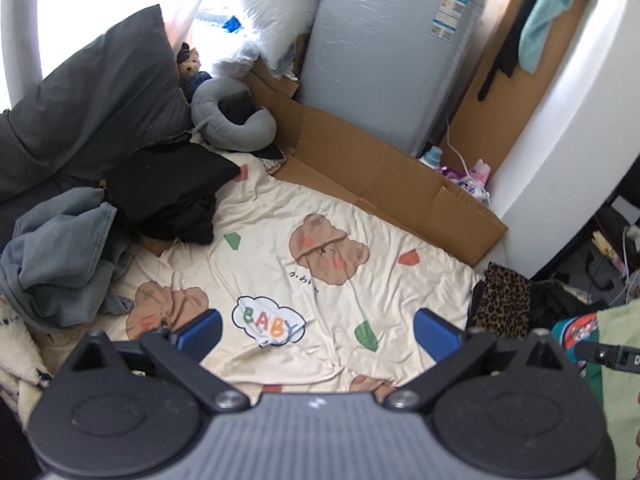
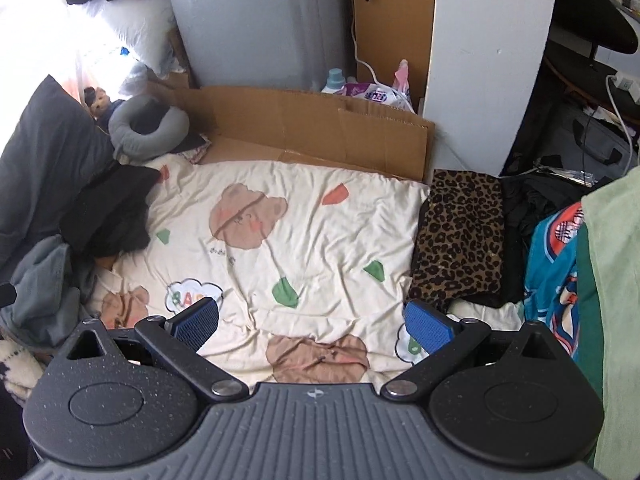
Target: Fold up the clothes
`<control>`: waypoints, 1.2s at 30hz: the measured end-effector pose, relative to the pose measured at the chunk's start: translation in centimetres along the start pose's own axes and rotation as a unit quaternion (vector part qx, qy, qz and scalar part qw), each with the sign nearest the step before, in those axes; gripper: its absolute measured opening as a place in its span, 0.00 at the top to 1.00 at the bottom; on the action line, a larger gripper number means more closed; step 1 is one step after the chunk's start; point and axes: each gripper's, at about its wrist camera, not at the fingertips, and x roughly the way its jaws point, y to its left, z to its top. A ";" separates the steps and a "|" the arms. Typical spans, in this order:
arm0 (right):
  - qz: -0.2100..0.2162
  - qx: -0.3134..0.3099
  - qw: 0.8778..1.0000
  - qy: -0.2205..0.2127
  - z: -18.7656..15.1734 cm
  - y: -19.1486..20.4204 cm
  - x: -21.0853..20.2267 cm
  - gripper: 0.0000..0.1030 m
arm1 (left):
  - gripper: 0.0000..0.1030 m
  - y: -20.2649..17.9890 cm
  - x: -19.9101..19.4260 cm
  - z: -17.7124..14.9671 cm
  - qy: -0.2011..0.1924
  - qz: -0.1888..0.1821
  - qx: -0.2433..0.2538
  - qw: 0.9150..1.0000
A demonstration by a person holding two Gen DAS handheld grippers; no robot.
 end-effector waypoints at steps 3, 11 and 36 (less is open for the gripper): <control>0.004 -0.008 1.000 0.003 -0.8 1.0 0.1 0.01 | 0.00 -0.8 0.2 -0.9 0.004 0.002 0.007 1.000; 0.019 -0.026 0.999 0.001 -1.9 3.3 0.1 0.01 | 0.00 -2.1 1.2 -3.6 0.013 0.022 0.018 1.000; 0.067 -0.060 0.995 0.048 -4.9 3.8 3.2 0.01 | 0.00 -4.1 3.8 -5.7 0.017 0.074 0.052 0.996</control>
